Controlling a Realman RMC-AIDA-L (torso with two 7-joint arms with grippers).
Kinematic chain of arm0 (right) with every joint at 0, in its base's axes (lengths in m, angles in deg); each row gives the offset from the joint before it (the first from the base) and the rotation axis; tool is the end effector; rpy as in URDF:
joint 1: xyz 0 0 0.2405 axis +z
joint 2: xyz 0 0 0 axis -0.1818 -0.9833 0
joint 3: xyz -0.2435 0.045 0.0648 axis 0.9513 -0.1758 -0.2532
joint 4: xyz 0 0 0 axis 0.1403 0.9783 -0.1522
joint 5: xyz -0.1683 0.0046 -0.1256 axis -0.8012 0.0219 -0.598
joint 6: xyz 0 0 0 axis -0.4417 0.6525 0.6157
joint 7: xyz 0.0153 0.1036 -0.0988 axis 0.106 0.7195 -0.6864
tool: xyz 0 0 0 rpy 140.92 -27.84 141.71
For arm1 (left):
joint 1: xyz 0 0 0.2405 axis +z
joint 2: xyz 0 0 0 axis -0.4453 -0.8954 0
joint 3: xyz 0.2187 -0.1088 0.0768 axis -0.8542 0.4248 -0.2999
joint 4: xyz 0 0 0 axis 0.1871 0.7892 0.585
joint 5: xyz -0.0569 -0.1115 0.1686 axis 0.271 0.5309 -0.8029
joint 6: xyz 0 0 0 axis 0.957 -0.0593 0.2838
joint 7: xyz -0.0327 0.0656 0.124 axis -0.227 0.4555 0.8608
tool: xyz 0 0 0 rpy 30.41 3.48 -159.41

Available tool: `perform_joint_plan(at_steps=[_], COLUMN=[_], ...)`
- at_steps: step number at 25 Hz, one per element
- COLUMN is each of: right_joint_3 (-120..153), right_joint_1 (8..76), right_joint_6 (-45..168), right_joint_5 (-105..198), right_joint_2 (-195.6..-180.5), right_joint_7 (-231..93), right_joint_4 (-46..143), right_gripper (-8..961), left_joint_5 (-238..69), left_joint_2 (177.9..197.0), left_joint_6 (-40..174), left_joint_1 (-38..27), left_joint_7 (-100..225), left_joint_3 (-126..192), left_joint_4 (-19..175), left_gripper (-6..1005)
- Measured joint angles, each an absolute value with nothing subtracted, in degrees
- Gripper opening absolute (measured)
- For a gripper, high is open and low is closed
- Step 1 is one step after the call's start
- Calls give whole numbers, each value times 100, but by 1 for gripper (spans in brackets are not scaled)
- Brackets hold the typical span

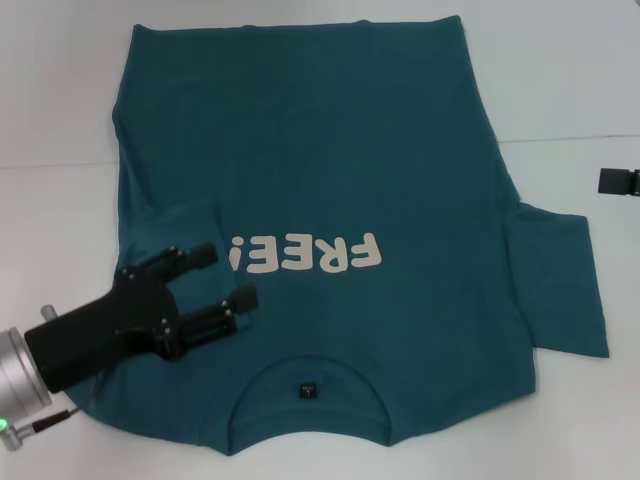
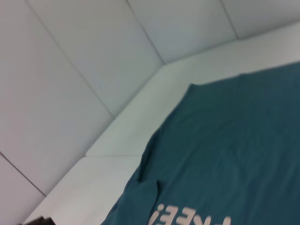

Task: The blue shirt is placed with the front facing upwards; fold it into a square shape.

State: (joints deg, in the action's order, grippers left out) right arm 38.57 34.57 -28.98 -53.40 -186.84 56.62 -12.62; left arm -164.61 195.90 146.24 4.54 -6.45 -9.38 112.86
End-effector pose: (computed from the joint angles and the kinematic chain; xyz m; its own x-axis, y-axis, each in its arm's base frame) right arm 0.2765 0.3247 0.1552 0.4281 -0.6583 -0.6192 -0.8718 -0.4812 -0.0912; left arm -0.2553 0.3070 -0.0151 0.6416 0.2090 0.7380 0.5049 -0.8394 -0.2013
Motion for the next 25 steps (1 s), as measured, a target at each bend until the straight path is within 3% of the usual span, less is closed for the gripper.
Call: perform_joint_plan(at_steps=[8, 16, 25], right_joint_3=[3287, 3373, 3440], right_joint_1=[4120, 4482, 4426], right_joint_6=[-3202, -3289, -3028], right_joint_5=[-6835, -8523, -9307], right_joint_2=[-18520, -18534, -18565], right_joint_7=[7450, 7934, 7949], right_joint_4=[-1691, -2058, -1862], right_gripper=[928, 926, 924], left_joint_5=[-16779, -16993, -17033], left_joint_2=[19619, 19623, 19616], left_joint_6=[14463, 14175, 13843], left_joint_1=[422, 406, 390], left_joint_7=[-586, -583, -428], left_joint_3=[-944, -939, -940], left_joint_4=[11128, 10979, 10732], left_gripper=[831, 831, 831])
